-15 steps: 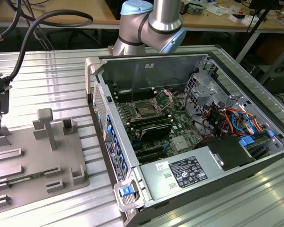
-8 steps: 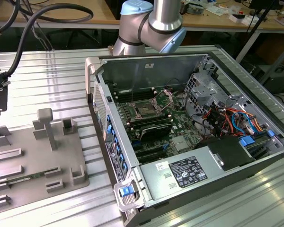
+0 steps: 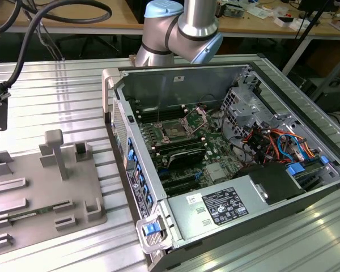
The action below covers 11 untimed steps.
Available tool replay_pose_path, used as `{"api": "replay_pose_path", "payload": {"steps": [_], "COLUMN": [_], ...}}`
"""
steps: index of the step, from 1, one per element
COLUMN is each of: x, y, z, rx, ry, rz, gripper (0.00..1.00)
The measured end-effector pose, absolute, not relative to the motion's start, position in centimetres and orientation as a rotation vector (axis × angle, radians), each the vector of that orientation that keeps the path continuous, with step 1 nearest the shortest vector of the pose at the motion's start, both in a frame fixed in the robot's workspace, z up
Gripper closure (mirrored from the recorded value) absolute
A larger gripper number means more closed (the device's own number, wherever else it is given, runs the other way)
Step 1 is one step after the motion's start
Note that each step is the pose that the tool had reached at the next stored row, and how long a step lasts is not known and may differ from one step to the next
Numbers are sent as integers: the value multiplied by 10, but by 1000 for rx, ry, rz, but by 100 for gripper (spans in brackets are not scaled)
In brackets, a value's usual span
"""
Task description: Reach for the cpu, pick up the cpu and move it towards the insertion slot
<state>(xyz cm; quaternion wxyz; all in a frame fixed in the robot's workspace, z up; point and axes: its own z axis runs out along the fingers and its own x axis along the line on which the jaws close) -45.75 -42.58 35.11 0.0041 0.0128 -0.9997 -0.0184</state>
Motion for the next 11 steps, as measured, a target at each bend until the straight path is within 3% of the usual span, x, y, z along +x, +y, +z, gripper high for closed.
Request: {"api": "replay_pose_path", "payload": {"steps": [11], "x": [-457], "y": [-426], "z": [361], "rx": [40], "ry": [-3133], "rz": [-58], "gripper": [45]}}
